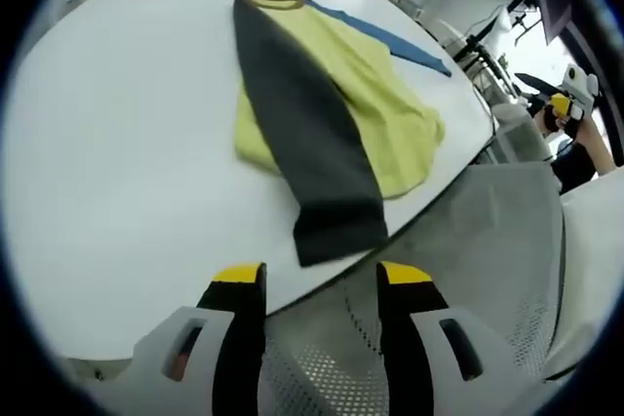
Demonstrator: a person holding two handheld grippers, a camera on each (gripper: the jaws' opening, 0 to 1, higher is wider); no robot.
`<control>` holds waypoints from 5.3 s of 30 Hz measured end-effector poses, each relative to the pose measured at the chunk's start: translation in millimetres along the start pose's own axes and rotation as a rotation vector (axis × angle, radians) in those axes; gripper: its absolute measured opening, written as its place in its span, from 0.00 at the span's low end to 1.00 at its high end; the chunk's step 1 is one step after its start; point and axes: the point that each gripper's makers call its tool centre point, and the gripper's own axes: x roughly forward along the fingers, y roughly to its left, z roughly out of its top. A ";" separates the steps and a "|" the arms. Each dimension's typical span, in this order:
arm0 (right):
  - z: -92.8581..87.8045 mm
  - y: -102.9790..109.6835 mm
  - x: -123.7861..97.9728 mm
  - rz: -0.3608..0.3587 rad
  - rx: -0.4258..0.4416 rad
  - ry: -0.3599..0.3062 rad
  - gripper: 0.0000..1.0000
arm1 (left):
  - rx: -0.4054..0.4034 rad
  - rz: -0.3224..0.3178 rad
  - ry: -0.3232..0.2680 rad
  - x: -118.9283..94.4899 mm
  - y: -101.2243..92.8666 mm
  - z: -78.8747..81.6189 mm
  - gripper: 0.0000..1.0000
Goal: Fold the garment on the visible template until the final outline fits inside the template.
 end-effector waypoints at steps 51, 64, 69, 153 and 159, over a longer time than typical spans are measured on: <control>0.6 -0.6 13.5 0.026 0.020 0.019 0.92 | 0.069 0.014 0.064 26.0 14.2 -1.8 0.18; 0.4 -2.0 12.4 0.020 0.022 0.019 0.91 | 0.084 0.007 0.069 28.5 14.2 -2.3 0.12; -0.1 -1.8 11.7 0.019 0.022 0.020 0.91 | 0.083 0.010 0.068 28.7 15.1 -2.9 0.10; -4.9 3.4 -6.3 -0.008 0.022 -0.023 0.89 | 0.046 0.088 -0.042 -24.1 11.3 24.3 0.00; -5.2 3.8 -8.1 -0.009 0.022 -0.026 0.89 | 0.048 0.093 -0.053 -30.9 11.1 27.6 0.00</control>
